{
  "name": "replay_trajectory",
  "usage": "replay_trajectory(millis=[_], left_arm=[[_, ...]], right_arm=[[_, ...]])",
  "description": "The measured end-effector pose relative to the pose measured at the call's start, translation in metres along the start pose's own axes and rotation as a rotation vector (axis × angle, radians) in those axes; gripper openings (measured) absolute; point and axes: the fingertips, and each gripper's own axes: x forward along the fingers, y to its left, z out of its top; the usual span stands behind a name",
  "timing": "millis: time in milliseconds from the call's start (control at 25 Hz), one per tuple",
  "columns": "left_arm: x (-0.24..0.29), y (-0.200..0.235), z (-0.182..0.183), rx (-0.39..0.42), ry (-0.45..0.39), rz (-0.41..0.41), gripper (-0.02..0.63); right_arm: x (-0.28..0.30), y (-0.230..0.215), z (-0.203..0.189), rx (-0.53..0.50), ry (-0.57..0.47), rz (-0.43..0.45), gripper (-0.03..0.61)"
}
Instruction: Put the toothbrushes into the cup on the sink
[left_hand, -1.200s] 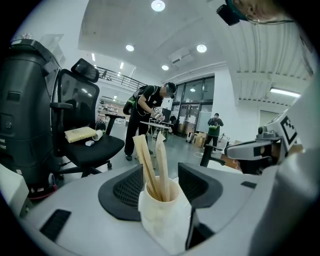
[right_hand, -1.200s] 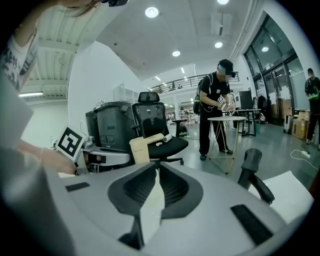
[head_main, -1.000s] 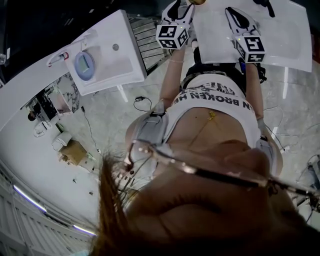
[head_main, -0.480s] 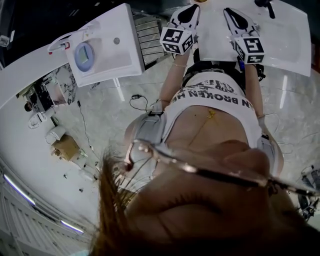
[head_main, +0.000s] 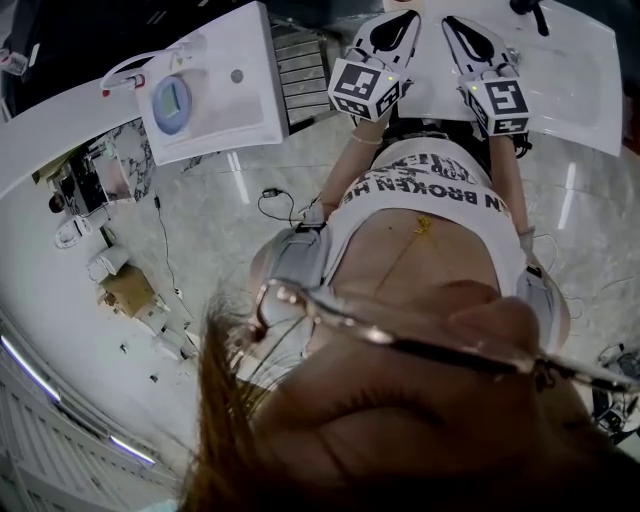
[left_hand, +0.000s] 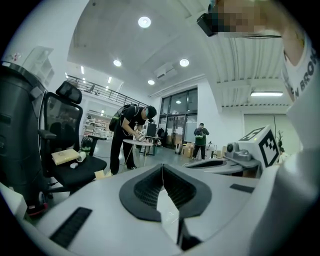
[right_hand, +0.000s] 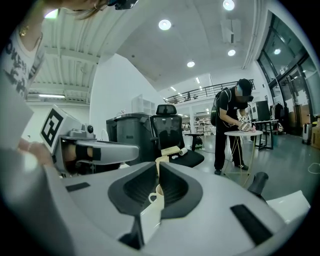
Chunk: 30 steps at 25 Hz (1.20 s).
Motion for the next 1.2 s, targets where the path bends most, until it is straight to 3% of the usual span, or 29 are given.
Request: replay_trajectory(millis=[400,1200], left_arm=[[-0.003,-0.023,0.034,0.039,-0.067,0.004,0.017],[0.000,-0.027,0.045,0.073,-0.084,0.012,0.017]], right_arm=[[-0.020,0.010,0.036,-0.062,-0.058,0.013,0.038],[-0.028,0.020,0.049,-0.111,-0.056,0.040,0.037]])
